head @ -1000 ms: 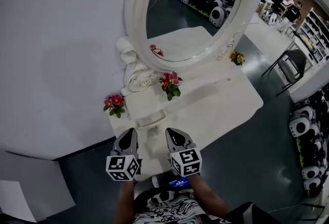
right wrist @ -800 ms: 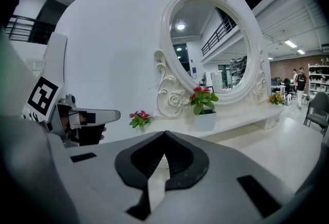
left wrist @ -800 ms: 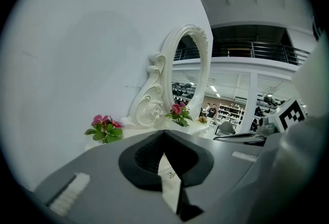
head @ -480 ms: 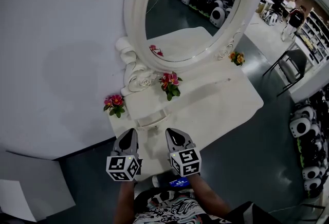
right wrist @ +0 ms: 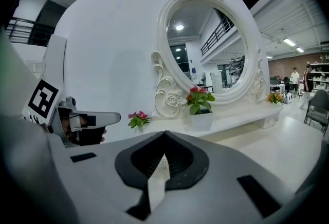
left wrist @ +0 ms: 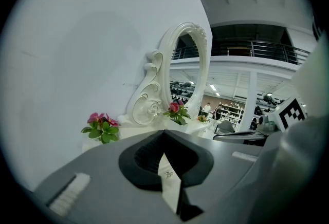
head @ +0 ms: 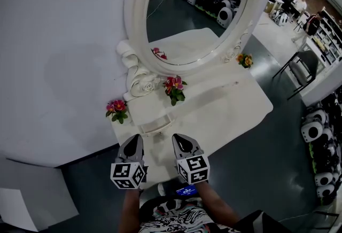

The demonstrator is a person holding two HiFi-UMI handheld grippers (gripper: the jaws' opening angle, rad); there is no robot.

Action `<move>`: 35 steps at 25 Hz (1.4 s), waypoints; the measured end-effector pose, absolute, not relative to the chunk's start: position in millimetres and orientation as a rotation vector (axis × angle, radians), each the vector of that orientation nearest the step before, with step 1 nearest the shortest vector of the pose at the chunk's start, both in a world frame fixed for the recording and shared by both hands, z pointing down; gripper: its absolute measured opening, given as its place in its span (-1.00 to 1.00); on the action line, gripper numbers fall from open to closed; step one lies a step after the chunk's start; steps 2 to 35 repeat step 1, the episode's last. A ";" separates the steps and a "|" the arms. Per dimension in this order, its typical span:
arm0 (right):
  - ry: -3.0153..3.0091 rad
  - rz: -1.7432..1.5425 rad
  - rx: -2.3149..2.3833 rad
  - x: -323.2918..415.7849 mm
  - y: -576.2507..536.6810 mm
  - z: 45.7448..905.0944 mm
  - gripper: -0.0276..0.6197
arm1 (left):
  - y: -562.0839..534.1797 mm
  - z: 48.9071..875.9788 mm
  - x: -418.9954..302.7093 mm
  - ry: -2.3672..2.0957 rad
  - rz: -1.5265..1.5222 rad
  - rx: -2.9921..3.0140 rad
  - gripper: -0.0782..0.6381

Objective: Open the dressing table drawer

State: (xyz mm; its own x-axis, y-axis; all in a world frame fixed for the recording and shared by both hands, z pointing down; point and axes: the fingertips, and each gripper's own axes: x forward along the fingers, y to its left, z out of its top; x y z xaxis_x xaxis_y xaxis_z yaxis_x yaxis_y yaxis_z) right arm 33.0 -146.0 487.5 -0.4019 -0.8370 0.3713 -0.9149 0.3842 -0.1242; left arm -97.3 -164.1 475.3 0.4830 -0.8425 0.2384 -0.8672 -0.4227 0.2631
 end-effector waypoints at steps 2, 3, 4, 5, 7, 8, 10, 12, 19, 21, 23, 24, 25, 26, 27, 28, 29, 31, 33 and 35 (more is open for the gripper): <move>-2.397 0.454 1.553 33.6 -146.1 487.8 -0.91 | -164.0 475.9 -97.0 -1.436 0.100 2.384 -0.78; -2.397 0.454 1.553 33.6 -146.1 487.8 -0.91 | -164.0 475.9 -97.0 -1.436 0.100 2.384 -0.78; -2.397 0.454 1.553 33.6 -146.1 487.8 -0.91 | -164.0 475.9 -97.0 -1.436 0.100 2.384 -0.78; -2.397 0.454 1.553 33.6 -146.1 487.8 -0.91 | -164.0 475.9 -97.0 -1.436 0.100 2.384 -0.78; -2.397 0.454 1.553 33.6 -146.1 487.8 -0.91 | -164.0 475.9 -97.0 -1.436 0.100 2.384 -0.78; -2.397 0.454 1.553 33.6 -146.1 487.8 -0.91 | -164.0 475.9 -97.0 -1.436 0.100 2.384 -0.78; -2.397 0.454 1.553 33.6 -146.1 487.8 -0.91 | -164.0 475.9 -97.0 -1.436 0.100 2.384 -0.78; -2.397 0.454 1.553 33.6 -146.1 487.8 -0.91 | -164.0 475.9 -97.0 -1.436 0.100 2.384 -0.78; -2.397 0.454 1.553 33.6 -146.1 487.8 -0.91 | -164.0 475.9 -97.0 -1.436 0.100 2.384 -0.78; -2.397 0.454 1.553 33.6 -146.1 487.8 -0.91 | -164.0 475.9 -97.0 -1.436 0.100 2.384 -0.78; -2.397 0.454 1.553 33.6 -146.1 487.8 -0.91 | -164.0 475.9 -97.0 -1.436 0.100 2.384 -0.78; -2.397 0.454 1.553 33.6 -146.1 487.8 -0.91 | -164.0 475.9 -97.0 -1.436 0.100 2.384 -0.78; -2.397 0.454 1.553 33.6 -146.1 487.8 -0.91 | -164.0 475.9 -97.0 -1.436 0.100 2.384 -0.78; -2.397 0.454 1.553 33.6 -146.1 487.8 -0.91 | -164.0 475.9 -97.0 -1.436 0.100 2.384 -0.78; -2.397 0.454 1.553 33.6 -146.1 487.8 -0.91 | -164.0 475.9 -97.0 -1.436 0.100 2.384 -0.78; -2.397 0.454 1.553 33.6 -146.1 487.8 -0.91 | -164.0 475.9 -97.0 -1.436 0.100 2.384 -0.78; -2.397 0.454 1.553 33.6 -146.1 487.8 -0.91 | -164.0 475.9 -97.0 -1.436 0.100 2.384 -0.78; -2.397 0.454 1.553 33.6 -146.1 487.8 -0.91 | -164.0 475.9 -97.0 -1.436 0.100 2.384 -0.78; -2.397 0.454 1.553 33.6 -146.1 487.8 -0.91 | -164.0 475.9 -97.0 -1.436 0.100 2.384 -0.78; -2.397 0.454 1.553 33.6 -146.1 487.8 -0.91 | -164.0 475.9 -97.0 -1.436 0.100 2.384 -0.78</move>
